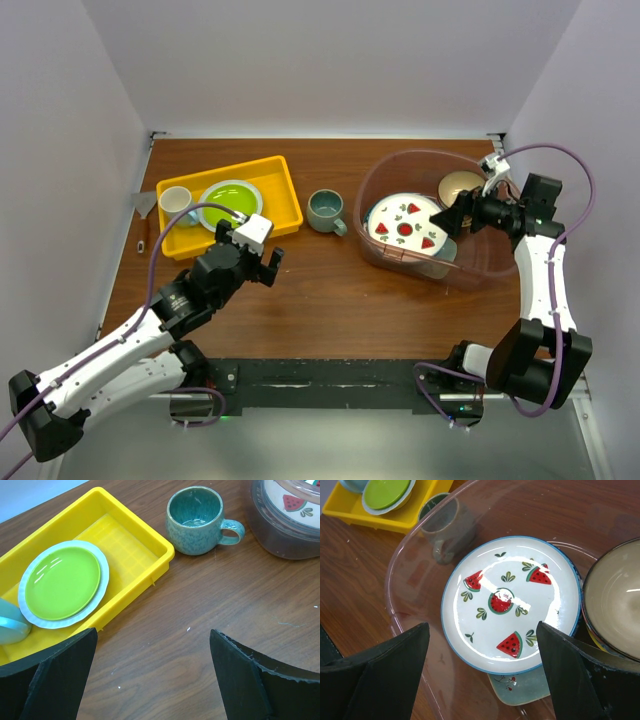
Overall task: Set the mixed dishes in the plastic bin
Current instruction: Pick up the cup at the center of the board.
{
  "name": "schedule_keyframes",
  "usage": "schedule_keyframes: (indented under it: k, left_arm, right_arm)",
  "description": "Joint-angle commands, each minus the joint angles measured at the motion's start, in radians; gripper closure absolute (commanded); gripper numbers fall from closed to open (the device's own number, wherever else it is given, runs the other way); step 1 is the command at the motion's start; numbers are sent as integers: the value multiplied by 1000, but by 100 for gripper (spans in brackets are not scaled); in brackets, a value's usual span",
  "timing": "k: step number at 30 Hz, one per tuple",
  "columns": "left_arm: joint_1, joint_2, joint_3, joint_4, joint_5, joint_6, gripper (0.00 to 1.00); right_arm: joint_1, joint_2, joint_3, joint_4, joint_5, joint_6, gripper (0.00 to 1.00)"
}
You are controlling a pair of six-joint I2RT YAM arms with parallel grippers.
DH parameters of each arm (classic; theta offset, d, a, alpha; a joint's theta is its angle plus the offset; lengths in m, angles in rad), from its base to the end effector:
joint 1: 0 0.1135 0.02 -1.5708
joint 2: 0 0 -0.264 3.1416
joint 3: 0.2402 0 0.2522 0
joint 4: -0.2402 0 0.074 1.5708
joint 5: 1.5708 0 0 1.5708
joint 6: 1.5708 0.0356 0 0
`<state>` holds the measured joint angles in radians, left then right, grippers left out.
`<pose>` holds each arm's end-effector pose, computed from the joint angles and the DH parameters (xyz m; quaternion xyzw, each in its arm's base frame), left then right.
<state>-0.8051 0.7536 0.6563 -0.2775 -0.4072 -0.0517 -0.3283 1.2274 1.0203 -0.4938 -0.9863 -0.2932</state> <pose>0.1324 -0.1174 0.2910 0.1919 0.7945 -0.0770 0.5710 0.2507 -0.0540 0.3100 -0.1854 0.8022 0.2953 0.4847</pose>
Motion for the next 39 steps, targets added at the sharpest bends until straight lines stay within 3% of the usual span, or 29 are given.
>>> schedule_keyframes:
  k: [1,22,28,39]
  left_arm:
    - [7,0,-1,43,11,-13,0]
    - [37,-3,9,52,99,-56,0]
    - [41,4,11,80,177,-160,0]
    - [41,140,-23,192,318,-493,0]
  right_arm:
    - [-5,-25,-2,8,-26,-24,8]
    - [-5,-29,3,-3,-40,-34,8]
    - [-5,-32,3,-5,-41,-35,8]
    - [-5,-39,6,-11,-51,-37,8]
